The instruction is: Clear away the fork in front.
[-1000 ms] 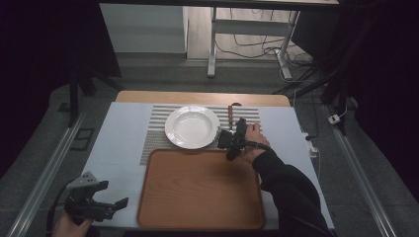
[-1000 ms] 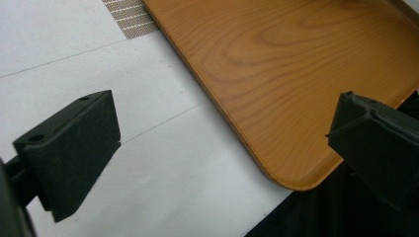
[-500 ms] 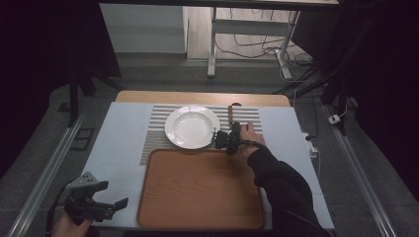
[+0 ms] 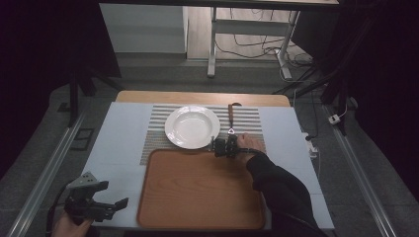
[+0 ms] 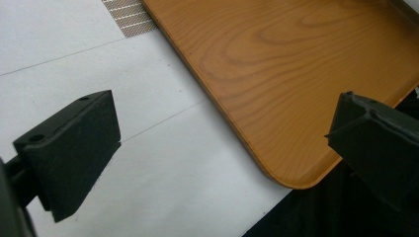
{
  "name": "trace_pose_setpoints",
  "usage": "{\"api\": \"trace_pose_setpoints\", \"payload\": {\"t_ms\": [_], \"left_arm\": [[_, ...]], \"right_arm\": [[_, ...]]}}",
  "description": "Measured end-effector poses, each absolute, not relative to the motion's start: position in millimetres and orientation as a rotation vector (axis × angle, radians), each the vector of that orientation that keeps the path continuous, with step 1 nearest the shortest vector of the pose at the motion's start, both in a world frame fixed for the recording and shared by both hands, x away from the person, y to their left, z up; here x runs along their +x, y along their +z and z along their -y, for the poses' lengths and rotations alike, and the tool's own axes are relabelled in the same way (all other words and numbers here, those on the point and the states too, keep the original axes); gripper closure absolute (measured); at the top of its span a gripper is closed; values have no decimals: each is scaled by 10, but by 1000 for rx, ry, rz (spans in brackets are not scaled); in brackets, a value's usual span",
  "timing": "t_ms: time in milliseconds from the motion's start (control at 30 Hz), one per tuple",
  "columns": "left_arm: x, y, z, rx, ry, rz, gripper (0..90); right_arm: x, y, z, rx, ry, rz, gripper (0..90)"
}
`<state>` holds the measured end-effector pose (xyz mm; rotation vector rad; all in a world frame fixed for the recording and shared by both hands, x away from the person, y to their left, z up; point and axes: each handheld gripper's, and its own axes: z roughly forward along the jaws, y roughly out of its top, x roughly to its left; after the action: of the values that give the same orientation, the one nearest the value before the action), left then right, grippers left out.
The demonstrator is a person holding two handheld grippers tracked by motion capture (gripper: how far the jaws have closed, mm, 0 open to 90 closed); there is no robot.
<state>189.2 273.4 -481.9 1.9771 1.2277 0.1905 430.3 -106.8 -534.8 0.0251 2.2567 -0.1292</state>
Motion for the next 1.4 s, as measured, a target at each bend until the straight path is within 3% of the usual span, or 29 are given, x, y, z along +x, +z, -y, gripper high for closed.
{"api": "trace_pose_setpoints", "payload": {"t_ms": [733,1400], "left_arm": [[1889,-4815,-2730,1978,189,-1218,0],[1891,-4808,-2718,1984,172,-1197,0]], "right_arm": [[3983,-4905,1234,24,-8,-2254,900],[3519,-4399,1457,204,518,-2361,900]]}}
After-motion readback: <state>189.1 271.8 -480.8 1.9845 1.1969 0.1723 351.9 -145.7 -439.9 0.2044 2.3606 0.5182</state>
